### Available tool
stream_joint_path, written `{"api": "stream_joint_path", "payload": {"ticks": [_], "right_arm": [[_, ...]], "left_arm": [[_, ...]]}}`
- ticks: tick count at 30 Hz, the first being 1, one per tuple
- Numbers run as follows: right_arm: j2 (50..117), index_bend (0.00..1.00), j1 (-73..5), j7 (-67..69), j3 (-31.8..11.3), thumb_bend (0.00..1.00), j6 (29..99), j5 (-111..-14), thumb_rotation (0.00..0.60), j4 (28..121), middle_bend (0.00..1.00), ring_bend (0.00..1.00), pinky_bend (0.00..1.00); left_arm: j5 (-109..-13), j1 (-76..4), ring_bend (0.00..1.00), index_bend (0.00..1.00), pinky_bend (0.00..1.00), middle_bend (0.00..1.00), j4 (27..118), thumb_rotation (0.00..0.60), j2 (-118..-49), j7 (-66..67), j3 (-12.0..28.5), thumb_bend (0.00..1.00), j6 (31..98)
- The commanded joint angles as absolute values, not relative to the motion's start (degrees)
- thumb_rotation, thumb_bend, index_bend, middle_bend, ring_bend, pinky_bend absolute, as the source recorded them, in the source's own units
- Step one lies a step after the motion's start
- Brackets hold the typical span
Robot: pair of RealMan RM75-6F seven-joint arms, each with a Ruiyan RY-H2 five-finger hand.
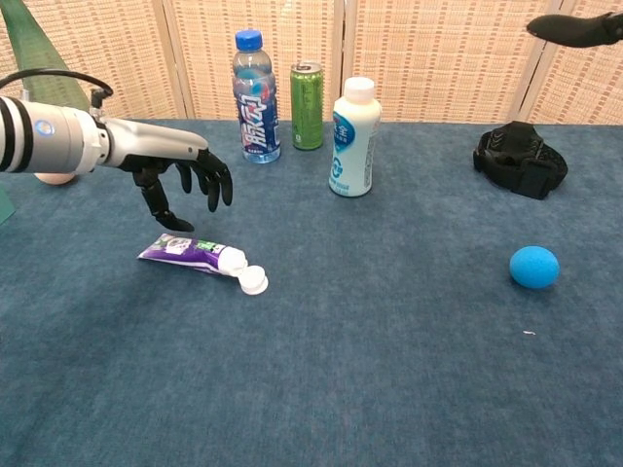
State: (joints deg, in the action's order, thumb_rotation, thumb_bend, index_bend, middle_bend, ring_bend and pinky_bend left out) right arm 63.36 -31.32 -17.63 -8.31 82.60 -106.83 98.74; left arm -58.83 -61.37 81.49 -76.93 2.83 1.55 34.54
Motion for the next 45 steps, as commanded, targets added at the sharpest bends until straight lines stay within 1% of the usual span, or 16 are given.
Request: {"api": "stream_joint_path", "payload": {"ticks": [1,4,7,11,19,25,30,38,45], "right_arm": [[62.31,0.53,-30.36,-17.51,-8.77,0.22,83.4,-105.61,0.6,98.64,0.37,0.14,0.16],[60.42,0.52,-29.02,-17.84,-8.89,0.22,83.61,-103.78,0.6,99.02,0.36,0.14,0.16],[58.24,0.49,-27.35,-18.2,-8.72,0.22,83.71,-101.67,0.6,100.09,0.35,0.14,0.16],[55.59,0.42,-24.84,-19.33,-8.26,0.22,83.59,-98.25,0.6,101.82,0.33,0.14,0.16],[53.0,0.32,-19.16,-20.26,-6.59,0.22,85.23,-92.73,0.6,103.27,0.3,0.14,0.16],[54.05,0.25,-14.53,-19.8,-5.74,0.22,88.74,-89.35,0.6,101.7,0.29,0.13,0.16],[55.91,0.18,-10.96,-18.4,-4.69,0.22,90.33,-86.25,0.6,99.65,0.26,0.1,0.16],[58.44,0.18,-6.98,-15.77,-3.27,0.19,90.9,-83.2,0.6,97.24,0.24,0.08,0.16],[59.43,0.18,-5.33,-14.31,-2.62,0.19,91.26,-83.88,0.6,96.79,0.24,0.07,0.15]], "left_arm": [[-58.69,-59.7,0.2,0.25,0.24,0.3,82.95,0.6,-75.17,1.62,2.87,0.41,36.98],[-59.31,-57.15,0.2,0.24,0.24,0.3,84.84,0.6,-73.3,0.15,4.09,0.41,41.06],[-60.07,-53.74,0.2,0.24,0.24,0.3,87.5,0.6,-70.98,-0.76,4.98,0.41,46.69],[-60.64,-49.21,0.2,0.24,0.24,0.3,91.49,0.6,-67.61,-0.27,5.0,0.4,53.2],[-63.23,-39.58,0.2,0.24,0.24,0.29,94.38,0.6,-64.48,-0.16,3.68,0.33,64.8],[-65.24,-32.75,0.2,0.23,0.24,0.28,93.69,0.6,-64.72,0.47,2.11,0.32,72.03],[-66.99,-27.69,0.2,0.23,0.24,0.28,93.37,0.6,-64.81,0.71,0.59,0.32,76.11],[-70.9,-20.89,0.2,0.23,0.24,0.28,94.15,0.6,-65.12,1.55,-1.36,0.32,81.9],[-72.53,-18.2,0.2,0.23,0.24,0.28,95.62,0.6,-65.18,5.49,-1.58,0.32,83.33]]}}
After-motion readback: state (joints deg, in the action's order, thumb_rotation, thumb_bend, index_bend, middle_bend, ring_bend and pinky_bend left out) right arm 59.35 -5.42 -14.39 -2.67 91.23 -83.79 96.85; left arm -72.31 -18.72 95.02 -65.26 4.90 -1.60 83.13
